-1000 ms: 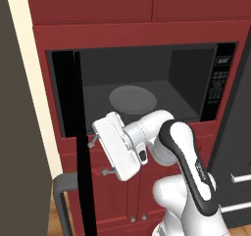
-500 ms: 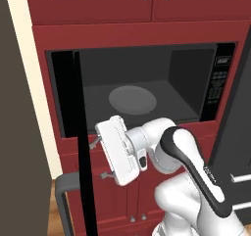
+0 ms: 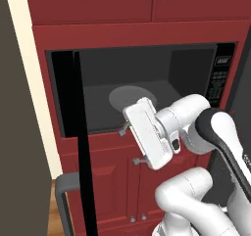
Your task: Place the sponge inside the microwave to prepare for sanitizing.
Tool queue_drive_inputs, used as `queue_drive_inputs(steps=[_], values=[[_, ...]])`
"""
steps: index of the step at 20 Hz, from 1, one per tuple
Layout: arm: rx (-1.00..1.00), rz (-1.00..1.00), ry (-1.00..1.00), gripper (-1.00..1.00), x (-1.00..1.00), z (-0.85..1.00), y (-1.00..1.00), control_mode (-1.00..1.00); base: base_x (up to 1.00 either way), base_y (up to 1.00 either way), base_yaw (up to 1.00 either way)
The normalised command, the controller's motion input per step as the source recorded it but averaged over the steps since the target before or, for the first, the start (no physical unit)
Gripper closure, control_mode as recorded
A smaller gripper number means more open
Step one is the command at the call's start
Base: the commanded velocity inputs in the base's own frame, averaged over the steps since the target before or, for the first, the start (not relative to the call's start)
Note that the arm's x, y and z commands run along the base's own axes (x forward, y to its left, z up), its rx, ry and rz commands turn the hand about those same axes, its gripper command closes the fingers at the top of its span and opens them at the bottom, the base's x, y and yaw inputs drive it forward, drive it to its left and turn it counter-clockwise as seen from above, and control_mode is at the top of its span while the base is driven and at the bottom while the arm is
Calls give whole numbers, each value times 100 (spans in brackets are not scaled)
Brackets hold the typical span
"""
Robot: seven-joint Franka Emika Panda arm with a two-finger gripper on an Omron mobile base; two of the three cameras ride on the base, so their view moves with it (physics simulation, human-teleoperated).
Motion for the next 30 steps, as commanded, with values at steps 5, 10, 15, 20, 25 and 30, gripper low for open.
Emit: queue_drive_inputs(steps=[5,10,15,20,25,30], values=[[-47,10,-50,-100,-4,28,-13,-100,0,0,0],[-95,21,-28,-100,-29,-21,-10,-100,0,0,0],[-80,17,-50,-100,-18,-5,-77,-100,0,0,0],[-29,5,-48,-100,-7,-60,-100,-100,0,0,0],[14,3,-9,-100,35,-30,-100,-100,0,0,0],[26,1,0,-100,72,-16,-93,-100,0,0,0]])
